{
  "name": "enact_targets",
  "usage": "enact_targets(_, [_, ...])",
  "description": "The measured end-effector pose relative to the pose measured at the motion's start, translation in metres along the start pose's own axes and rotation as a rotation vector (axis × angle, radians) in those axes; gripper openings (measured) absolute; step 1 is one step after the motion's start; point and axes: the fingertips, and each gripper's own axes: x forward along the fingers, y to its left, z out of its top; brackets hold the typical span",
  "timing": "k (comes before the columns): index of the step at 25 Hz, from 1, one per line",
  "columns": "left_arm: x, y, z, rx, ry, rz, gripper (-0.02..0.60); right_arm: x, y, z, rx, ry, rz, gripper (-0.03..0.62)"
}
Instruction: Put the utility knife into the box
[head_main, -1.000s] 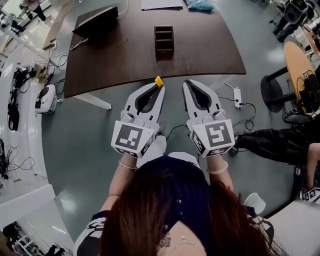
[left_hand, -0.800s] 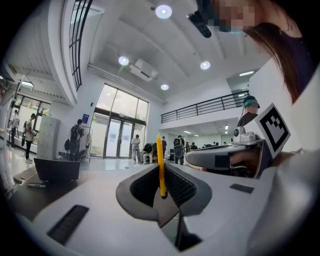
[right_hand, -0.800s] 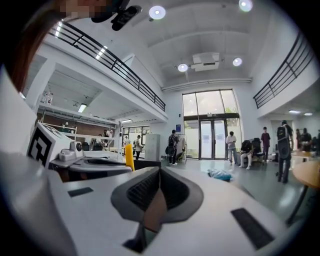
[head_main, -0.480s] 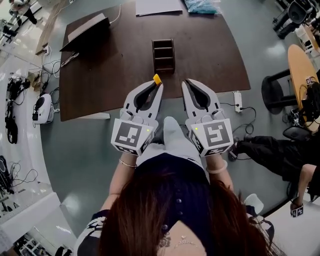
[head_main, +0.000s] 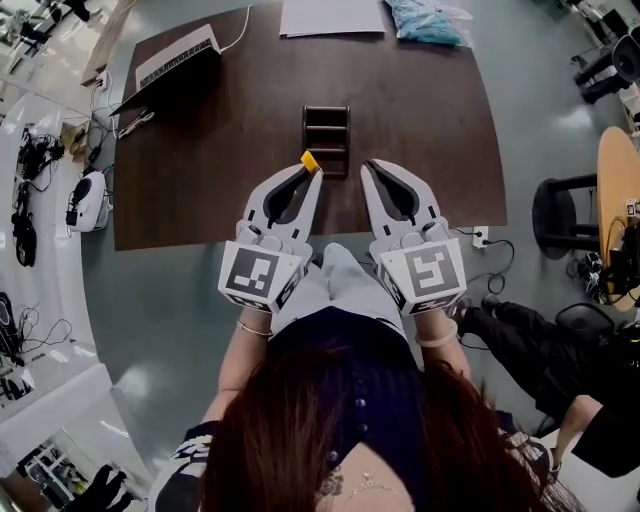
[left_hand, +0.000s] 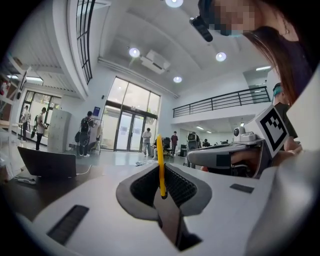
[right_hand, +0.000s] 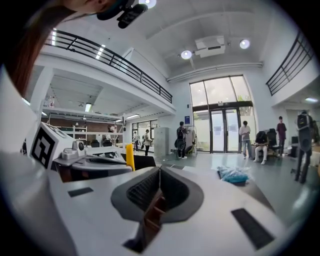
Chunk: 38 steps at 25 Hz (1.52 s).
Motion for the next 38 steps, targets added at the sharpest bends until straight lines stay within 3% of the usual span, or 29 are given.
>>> enact_targets(6, [0.016, 0.017, -0.025, 0.0, 0.039, -0.007, 0.035, 0.017, -0.012, -0.015, 0.027, 0.043, -0.012, 0.015])
enact_targets(11, [0.037, 0.033, -0.079, 0.016, 0.098, -0.003, 0.034, 0.025, -0.017, -0.032, 0.053, 0.09, -0.012, 0.015])
enact_targets(18, [0.062, 0.051, -0.146, -0.062, 0.189, -0.005, 0.034, 0.045, -0.013, -0.057, 0.066, 0.14, 0.01, 0.015])
enact_targets(24, [0.069, 0.054, -0.177, -0.079, 0.255, 0.011, 0.034, 0.062, -0.017, -0.081, 0.085, 0.18, 0.018, 0.015])
enact_targets(28, [0.072, 0.06, -0.185, -0.109, 0.249, 0.039, 0.035, 0.065, -0.019, -0.091, 0.102, 0.198, 0.02, 0.015])
enact_targets(32, [0.076, 0.059, -0.188, -0.078, 0.265, 0.018, 0.034, 0.067, -0.019, -0.096, 0.114, 0.21, 0.024, 0.015])
enact_targets(38, [0.075, 0.05, -0.2, -0.095, 0.283, -0.018, 0.035, 0.068, -0.02, -0.097, 0.122, 0.216, 0.023, 0.015])
